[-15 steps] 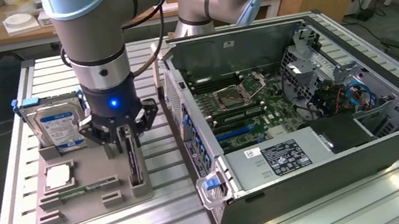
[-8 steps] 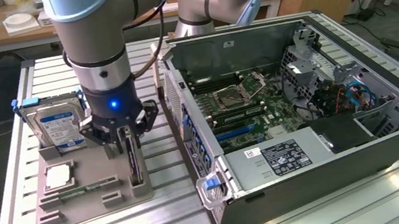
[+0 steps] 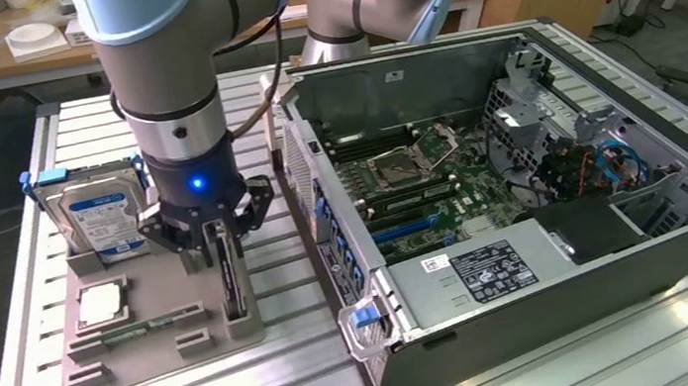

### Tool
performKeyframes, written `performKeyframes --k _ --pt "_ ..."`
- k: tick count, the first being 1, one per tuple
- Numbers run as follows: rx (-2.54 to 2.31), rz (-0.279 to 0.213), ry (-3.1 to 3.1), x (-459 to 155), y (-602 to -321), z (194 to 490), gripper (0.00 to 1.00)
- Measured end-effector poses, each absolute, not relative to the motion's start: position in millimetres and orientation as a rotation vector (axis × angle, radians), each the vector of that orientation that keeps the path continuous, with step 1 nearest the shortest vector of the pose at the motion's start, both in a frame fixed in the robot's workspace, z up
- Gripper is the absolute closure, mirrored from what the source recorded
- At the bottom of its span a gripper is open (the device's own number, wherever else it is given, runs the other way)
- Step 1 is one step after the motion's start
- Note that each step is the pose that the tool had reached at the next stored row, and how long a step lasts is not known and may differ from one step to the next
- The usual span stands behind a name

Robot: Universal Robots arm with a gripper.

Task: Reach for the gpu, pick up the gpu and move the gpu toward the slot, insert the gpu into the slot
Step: 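Pick up the gpu and move the gpu toward the slot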

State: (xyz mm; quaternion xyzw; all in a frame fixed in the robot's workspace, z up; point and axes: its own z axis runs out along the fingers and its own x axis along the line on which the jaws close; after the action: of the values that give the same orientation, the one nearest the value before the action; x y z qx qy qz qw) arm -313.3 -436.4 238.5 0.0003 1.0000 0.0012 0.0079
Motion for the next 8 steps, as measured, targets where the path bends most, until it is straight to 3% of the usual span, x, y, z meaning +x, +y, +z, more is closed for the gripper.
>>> performKeyframes --k 8 --pt "0.001 0.004 3.125 -313.3 -438.4 233.6 0.59"
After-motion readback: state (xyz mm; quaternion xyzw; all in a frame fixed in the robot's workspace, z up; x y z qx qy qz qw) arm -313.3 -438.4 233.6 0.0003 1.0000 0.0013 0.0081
